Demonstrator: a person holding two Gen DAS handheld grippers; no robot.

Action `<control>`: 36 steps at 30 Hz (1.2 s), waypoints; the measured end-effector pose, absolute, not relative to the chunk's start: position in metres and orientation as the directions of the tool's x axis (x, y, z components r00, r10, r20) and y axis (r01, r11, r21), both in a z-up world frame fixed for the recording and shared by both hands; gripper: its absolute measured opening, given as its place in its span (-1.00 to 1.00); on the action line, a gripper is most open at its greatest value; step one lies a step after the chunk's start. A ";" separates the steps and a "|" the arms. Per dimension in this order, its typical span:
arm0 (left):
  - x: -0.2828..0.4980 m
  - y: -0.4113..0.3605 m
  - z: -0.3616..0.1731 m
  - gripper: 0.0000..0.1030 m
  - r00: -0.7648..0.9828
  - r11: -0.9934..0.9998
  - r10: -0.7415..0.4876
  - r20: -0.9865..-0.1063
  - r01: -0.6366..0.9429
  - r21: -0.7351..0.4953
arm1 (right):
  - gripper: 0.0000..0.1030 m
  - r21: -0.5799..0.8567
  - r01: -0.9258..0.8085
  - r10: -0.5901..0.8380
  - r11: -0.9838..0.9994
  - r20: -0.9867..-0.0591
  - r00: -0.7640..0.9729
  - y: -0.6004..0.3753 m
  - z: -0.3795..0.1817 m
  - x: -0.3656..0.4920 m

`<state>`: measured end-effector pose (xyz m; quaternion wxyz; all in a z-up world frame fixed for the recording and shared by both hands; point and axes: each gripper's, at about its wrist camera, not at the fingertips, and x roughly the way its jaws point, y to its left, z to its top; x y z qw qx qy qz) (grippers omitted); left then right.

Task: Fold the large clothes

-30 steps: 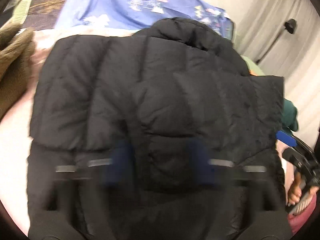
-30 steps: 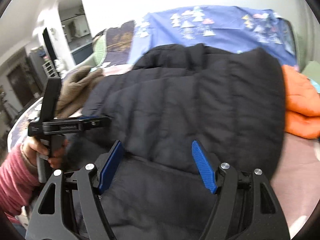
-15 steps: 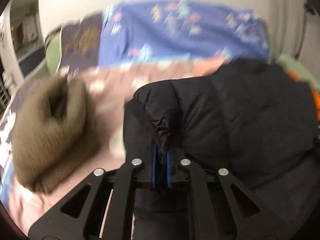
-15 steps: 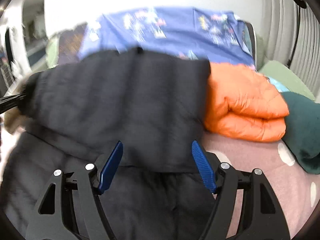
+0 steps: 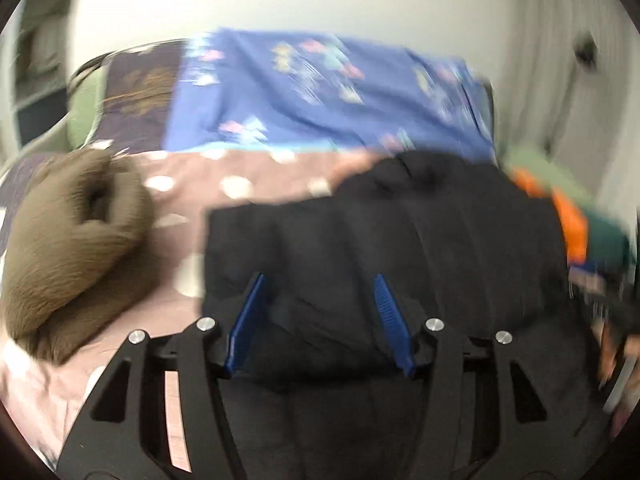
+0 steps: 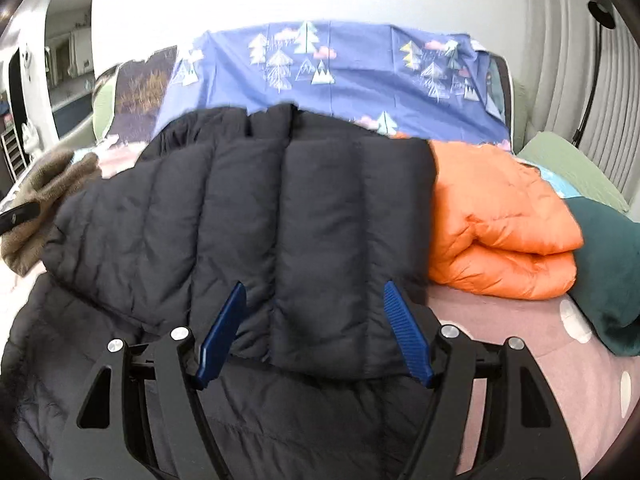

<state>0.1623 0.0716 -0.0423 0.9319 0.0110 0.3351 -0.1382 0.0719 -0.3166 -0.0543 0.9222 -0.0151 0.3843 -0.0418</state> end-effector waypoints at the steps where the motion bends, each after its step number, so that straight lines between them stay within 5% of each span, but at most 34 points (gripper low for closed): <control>1: 0.162 0.060 -0.055 0.11 0.717 0.960 -0.231 -0.658 0.277 -0.034 | 0.35 -0.072 0.088 -0.113 0.994 -0.732 0.672 -0.318 -0.064 0.077; 4: 0.186 0.039 -0.099 0.12 0.634 0.954 -0.182 -0.751 0.298 0.021 | 0.36 -0.141 0.182 -0.225 0.973 -0.752 0.620 -0.341 -0.100 0.090; 13: 0.194 0.049 -0.093 0.13 0.671 0.967 -0.162 -0.724 0.253 0.017 | 0.39 -0.028 0.185 -0.146 0.982 -0.732 0.666 -0.356 -0.085 0.071; 16: 0.174 0.071 -0.070 0.30 0.700 0.966 -0.222 -0.679 0.253 -0.055 | 0.39 0.020 0.146 -0.089 0.989 -0.708 0.700 -0.356 -0.068 0.052; 21: 0.132 0.108 -0.054 0.25 0.692 0.955 -0.286 -0.663 0.262 -0.138 | 0.39 0.040 0.098 -0.042 0.994 -0.702 0.711 -0.352 -0.054 0.021; 25: 0.108 0.115 -0.068 -0.61 0.652 0.957 -0.257 -0.714 0.273 -0.096 | 0.39 0.038 0.082 -0.030 0.996 -0.717 0.697 -0.343 -0.056 0.002; 26: 0.100 0.117 -0.072 -0.63 0.649 0.965 -0.228 -0.726 0.251 -0.079 | 0.39 0.047 0.083 -0.023 0.995 -0.722 0.692 -0.346 -0.059 -0.006; 30: 0.076 0.141 -0.081 -0.57 0.647 0.974 -0.195 -0.738 0.214 -0.070 | 0.39 0.060 0.120 -0.039 0.991 -0.729 0.683 -0.362 -0.065 -0.040; 32: 0.063 0.156 -0.087 -0.17 0.628 0.979 -0.166 -0.760 0.194 -0.054 | 0.39 0.072 0.163 -0.058 0.984 -0.739 0.671 -0.379 -0.068 -0.054; 36: 0.040 0.175 -0.097 0.08 0.602 0.978 -0.168 -0.781 0.204 -0.053 | 0.39 0.146 0.226 -0.038 0.963 -0.758 0.652 -0.412 -0.076 -0.083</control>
